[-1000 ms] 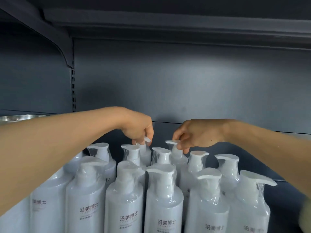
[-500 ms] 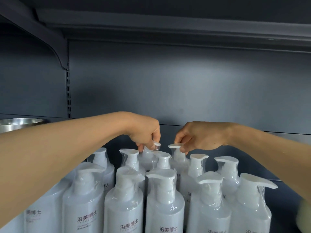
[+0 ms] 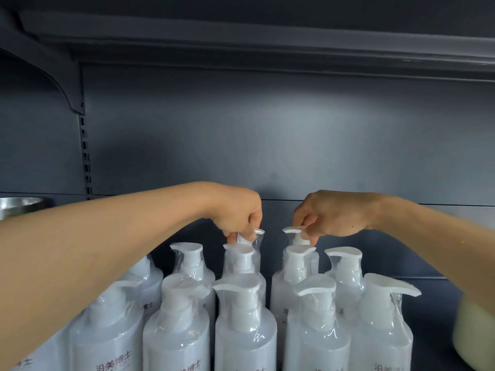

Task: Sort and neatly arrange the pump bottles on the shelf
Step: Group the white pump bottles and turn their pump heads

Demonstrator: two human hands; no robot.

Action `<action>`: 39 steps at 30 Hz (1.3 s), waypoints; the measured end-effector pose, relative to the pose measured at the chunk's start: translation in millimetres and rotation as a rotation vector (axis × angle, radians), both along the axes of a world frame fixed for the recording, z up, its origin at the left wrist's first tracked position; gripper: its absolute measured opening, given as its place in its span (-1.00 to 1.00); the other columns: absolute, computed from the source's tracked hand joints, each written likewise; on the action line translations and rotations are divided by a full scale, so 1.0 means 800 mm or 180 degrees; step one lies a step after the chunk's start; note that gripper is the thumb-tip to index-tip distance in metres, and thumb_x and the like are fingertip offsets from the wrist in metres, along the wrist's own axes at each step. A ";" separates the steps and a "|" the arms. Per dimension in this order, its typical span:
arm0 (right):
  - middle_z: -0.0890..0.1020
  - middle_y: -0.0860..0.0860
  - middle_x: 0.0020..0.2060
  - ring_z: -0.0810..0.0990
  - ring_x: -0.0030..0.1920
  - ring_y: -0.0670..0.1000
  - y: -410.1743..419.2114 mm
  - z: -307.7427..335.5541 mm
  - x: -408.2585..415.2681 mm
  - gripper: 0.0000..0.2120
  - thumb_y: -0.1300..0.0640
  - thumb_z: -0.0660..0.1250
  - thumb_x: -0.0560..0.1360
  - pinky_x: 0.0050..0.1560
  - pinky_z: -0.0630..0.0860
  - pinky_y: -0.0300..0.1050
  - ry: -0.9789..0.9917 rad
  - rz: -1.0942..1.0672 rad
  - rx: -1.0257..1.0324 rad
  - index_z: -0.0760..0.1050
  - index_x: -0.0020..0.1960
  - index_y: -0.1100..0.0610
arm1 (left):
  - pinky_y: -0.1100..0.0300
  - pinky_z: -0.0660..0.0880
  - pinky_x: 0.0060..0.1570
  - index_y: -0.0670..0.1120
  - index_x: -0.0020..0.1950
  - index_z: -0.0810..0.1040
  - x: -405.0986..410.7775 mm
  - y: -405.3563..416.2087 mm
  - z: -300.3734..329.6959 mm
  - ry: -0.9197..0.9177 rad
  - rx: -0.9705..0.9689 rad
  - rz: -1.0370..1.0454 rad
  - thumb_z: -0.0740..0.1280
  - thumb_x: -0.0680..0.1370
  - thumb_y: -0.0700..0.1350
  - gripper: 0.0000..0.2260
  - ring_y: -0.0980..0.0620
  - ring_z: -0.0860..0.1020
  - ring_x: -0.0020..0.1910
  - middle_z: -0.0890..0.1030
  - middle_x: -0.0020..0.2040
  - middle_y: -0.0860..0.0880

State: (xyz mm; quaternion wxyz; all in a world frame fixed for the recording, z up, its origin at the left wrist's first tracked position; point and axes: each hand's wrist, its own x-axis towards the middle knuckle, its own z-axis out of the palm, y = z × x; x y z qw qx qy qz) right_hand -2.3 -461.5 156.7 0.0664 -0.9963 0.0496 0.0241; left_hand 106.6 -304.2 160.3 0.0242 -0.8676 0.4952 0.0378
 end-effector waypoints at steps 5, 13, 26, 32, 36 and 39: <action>0.71 -0.01 -0.19 0.68 -0.18 -0.11 -0.005 -0.002 0.001 -0.79 0.08 0.25 0.55 0.00 0.49 -0.22 -0.0013 -0.0169 -0.0046 0.59 -0.08 0.19 | 0.27 0.43 -0.29 -0.12 -0.02 0.59 -0.004 -0.011 0.000 0.0032 0.0007 0.0000 0.30 0.56 -0.09 -0.87 0.12 0.53 -0.37 0.68 -0.23 -0.05; 0.68 -0.01 -0.03 0.63 -0.04 -0.05 -0.013 0.003 0.006 -0.75 0.04 0.34 0.50 0.11 0.53 -0.15 -0.0023 -0.0187 0.0078 0.55 0.12 0.13 | 0.24 0.49 -0.15 -0.10 -0.07 0.59 -0.003 -0.021 0.001 0.0191 0.0036 0.0006 0.32 0.55 -0.09 -0.90 0.07 0.57 -0.31 0.71 -0.18 -0.09; 0.68 -0.02 -0.22 0.62 -0.21 -0.11 -0.024 0.000 0.017 -0.96 0.11 0.40 0.45 -0.05 0.54 -0.24 -0.0125 0.0333 0.0234 0.60 -0.09 0.05 | 0.29 0.45 -0.28 -0.05 -0.14 0.56 -0.001 -0.022 0.001 0.0216 0.0012 -0.0048 0.32 0.54 -0.10 -0.92 0.12 0.56 -0.36 0.69 -0.23 -0.06; 0.60 0.02 -0.32 0.61 -0.33 0.01 -0.028 -0.002 0.005 -0.72 -0.14 0.35 0.46 -0.18 0.56 -0.12 -0.0170 0.0160 -0.0044 0.58 -0.14 0.08 | 0.20 0.53 -0.12 -0.09 -0.10 0.59 -0.006 -0.038 0.001 0.0365 -0.0048 -0.0150 0.32 0.54 -0.12 -0.92 0.04 0.61 -0.25 0.70 -0.17 -0.12; 0.66 -0.02 -0.08 0.62 -0.01 0.02 -0.036 -0.002 -0.002 -0.78 -0.13 0.34 0.47 0.08 0.55 -0.07 0.0027 0.0108 -0.0026 0.57 -0.07 0.02 | 0.20 0.55 -0.12 -0.11 -0.10 0.59 -0.010 -0.050 0.001 0.0391 0.0016 -0.0187 0.33 0.53 -0.15 -0.93 0.00 0.65 -0.21 0.71 -0.13 -0.14; 0.68 -0.05 -0.04 0.61 0.04 -0.04 -0.039 -0.006 -0.004 -0.83 0.00 0.34 0.51 0.19 0.50 -0.07 -0.0009 0.0175 0.0245 0.59 0.00 0.08 | 0.26 0.53 -0.19 -0.12 -0.11 0.59 -0.011 -0.049 0.002 0.0430 -0.0046 -0.0199 0.34 0.53 -0.19 -0.94 0.02 0.64 -0.27 0.70 -0.14 -0.12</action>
